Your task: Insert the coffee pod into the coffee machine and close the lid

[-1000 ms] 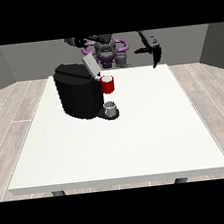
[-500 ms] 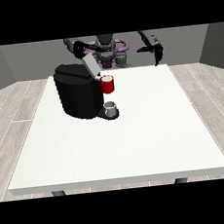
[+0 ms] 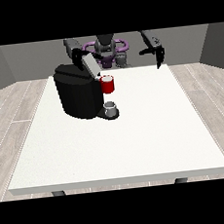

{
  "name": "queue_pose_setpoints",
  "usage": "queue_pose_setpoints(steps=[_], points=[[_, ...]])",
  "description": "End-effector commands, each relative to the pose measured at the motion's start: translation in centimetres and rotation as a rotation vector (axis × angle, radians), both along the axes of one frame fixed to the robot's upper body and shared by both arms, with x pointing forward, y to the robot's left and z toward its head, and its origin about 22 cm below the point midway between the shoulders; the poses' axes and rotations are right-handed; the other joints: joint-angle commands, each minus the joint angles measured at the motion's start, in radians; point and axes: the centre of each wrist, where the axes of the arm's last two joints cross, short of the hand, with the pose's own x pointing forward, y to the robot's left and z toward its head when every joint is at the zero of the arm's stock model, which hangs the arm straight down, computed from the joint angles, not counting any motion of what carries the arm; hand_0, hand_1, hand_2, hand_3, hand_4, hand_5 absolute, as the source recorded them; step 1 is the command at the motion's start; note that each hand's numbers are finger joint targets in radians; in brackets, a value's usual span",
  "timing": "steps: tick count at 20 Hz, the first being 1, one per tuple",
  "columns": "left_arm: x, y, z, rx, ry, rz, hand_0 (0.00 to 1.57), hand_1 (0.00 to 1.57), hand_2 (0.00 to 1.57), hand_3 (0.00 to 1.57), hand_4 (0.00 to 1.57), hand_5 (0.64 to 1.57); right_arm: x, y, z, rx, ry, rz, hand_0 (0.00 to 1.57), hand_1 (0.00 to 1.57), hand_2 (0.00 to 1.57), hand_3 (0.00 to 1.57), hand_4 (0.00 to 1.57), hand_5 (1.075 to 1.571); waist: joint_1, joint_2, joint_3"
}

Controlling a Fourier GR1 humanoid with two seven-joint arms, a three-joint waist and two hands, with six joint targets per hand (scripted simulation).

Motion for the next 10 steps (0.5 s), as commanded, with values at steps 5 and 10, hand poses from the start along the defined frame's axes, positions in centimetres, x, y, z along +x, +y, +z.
queue_pose_setpoints(steps=[5, 10], points=[[-0.1, 0.8, -0.9, -0.005, 0.009, -0.02, 0.0, 0.0, 0.0, 0.0, 0.4, 1.571, 1.9, 1.1, 1.4, 0.008, 0.009, -0.016, 0.0, 0.0, 0.0, 0.0, 0.43, 1.571, 0.01, 0.023, 0.0002], [0.6, 1.1, 1.0, -0.007, -0.031, -0.045, 0.0, 0.0, 0.0, 0.0, 0.34, 1.571, 2.8, -1.7, 1.5, 0.004, -0.02, -0.04, 0.0, 0.0, 0.0, 0.0, 0.4, 1.571, 0.063, 0.056, 0.0005]])
